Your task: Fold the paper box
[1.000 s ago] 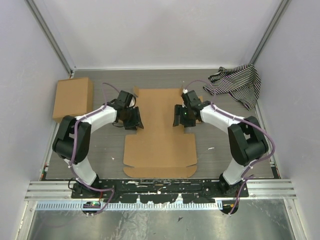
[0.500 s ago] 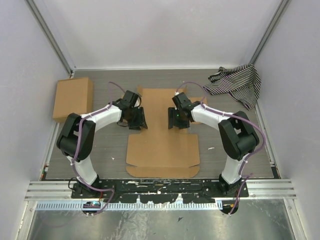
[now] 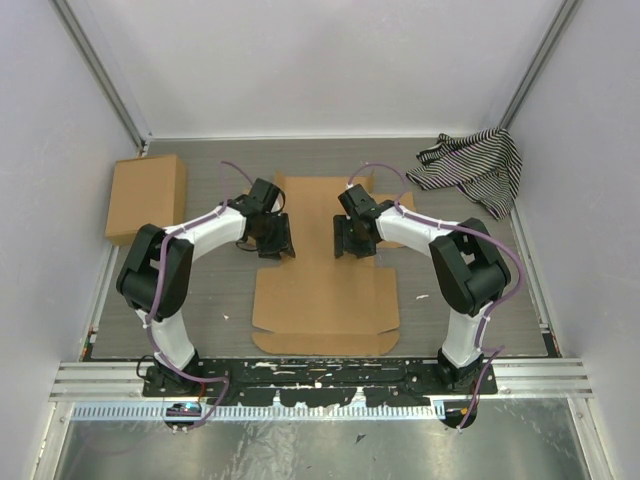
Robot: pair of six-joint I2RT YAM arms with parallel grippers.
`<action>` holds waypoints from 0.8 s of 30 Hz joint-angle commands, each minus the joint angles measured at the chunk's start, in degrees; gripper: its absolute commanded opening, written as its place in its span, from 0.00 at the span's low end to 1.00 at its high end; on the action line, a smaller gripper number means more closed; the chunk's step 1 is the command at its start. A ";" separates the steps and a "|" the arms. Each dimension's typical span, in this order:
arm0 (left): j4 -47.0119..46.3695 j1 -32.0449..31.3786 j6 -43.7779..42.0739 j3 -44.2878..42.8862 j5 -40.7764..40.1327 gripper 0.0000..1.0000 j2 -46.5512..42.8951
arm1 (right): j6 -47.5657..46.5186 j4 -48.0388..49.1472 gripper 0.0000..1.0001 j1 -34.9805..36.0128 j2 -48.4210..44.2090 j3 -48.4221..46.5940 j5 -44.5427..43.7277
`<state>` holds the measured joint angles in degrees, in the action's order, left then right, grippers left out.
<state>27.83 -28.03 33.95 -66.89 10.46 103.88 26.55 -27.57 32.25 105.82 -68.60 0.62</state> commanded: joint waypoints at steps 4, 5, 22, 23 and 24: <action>2.78 -0.36 -1.26 -3.66 -0.60 0.51 -0.08 | 1.39 1.07 0.62 0.53 2.37 -0.50 0.09; 3.18 -0.36 -1.25 -4.03 -0.39 0.51 -0.10 | 1.46 1.30 0.62 0.56 2.37 -0.37 0.22; 1.97 -1.00 -0.47 -7.37 0.79 0.51 4.29 | 1.48 1.74 0.62 0.53 2.31 -0.16 0.87; 1.96 -1.05 -0.47 -7.78 0.80 0.51 5.16 | 1.54 1.73 0.62 0.53 2.20 -0.15 0.79; 2.04 -1.14 -0.47 -8.27 0.91 0.51 6.08 | 1.52 1.78 0.62 0.53 2.08 -0.12 0.71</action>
<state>30.76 -28.49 33.26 -72.31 10.39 107.31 27.16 -27.57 32.25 106.13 -68.90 0.64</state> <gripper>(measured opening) 0.515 0.620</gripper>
